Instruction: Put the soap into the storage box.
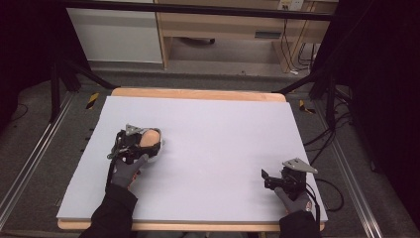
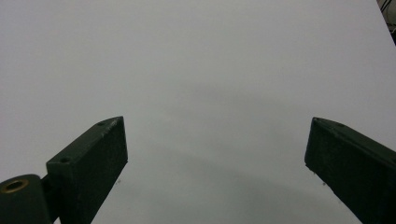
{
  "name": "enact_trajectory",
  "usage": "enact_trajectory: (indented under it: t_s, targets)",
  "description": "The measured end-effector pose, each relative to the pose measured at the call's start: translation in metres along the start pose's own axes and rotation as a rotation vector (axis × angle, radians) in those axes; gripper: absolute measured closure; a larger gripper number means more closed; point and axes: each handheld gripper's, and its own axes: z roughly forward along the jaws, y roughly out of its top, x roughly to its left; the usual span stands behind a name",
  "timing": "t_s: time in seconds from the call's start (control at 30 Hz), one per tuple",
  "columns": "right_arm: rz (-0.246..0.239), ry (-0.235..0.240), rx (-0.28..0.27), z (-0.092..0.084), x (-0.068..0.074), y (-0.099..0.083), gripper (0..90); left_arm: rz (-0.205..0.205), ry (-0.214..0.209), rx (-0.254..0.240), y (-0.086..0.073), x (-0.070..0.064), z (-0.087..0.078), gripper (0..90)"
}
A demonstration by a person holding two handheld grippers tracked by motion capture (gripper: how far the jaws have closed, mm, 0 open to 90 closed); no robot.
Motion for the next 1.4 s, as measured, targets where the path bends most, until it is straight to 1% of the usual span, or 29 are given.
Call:
enact_trajectory:
  t_s: [0.17,0.23,0.33,0.47,0.7,0.73,0.83,0.97,1.03,1.07,1.13,1.23,1.33,1.4]
  targets:
    - [0.003,0.001,0.002,0.0,0.0,0.0,6.1,0.022,-0.008,-0.029,0.001,-0.003,-0.006,21.1]
    - [0.002,0.001,0.0,0.0,0.0,0.0,6.1,0.027,-0.034,-0.048,0.002,-0.004,-0.011,21.9]
    - [0.002,-0.001,0.0,0.0,0.0,0.0,6.1,0.045,-0.039,-0.058,0.003,-0.007,-0.018,21.2]
    - [0.0,-0.005,0.003,0.0,0.0,0.0,6.1,0.06,-0.044,-0.073,0.002,-0.009,-0.027,21.0]
    - [0.001,-0.009,0.0,0.0,-0.001,0.0,6.1,0.053,-0.049,-0.104,-0.003,-0.002,-0.048,20.0]
    - [0.001,-0.01,0.0,0.0,-0.001,0.0,6.1,0.051,-0.051,-0.108,-0.005,0.0,-0.05,19.5]
    - [0.004,-0.009,-0.001,-0.001,-0.002,-0.001,6.1,0.055,-0.039,-0.111,-0.012,0.007,-0.058,18.2]
    - [0.008,-0.017,-0.001,-0.001,-0.004,-0.001,6.0,0.039,-0.044,-0.118,-0.025,0.019,-0.065,16.9]
    - [0.014,-0.021,0.002,-0.001,-0.004,-0.002,6.0,0.037,-0.043,-0.109,-0.032,0.025,-0.067,16.6]
    - [0.016,-0.02,0.002,-0.001,-0.004,-0.002,5.9,0.041,-0.043,-0.098,-0.035,0.027,-0.068,16.4]
    - [0.014,-0.024,0.004,-0.001,-0.005,-0.002,5.9,0.049,-0.038,-0.092,-0.041,0.032,-0.07,15.2]
    - [0.013,-0.034,0.008,-0.001,-0.006,-0.003,5.8,0.045,-0.036,-0.081,-0.052,0.038,-0.072,15.2]
    - [0.014,-0.034,0.009,-0.001,-0.009,-0.004,5.9,0.05,-0.016,-0.078,-0.063,0.041,-0.073,15.1]
    - [0.015,-0.036,0.011,-0.001,-0.009,-0.004,5.9,0.041,-0.011,-0.081,-0.068,0.044,-0.073,15.2]
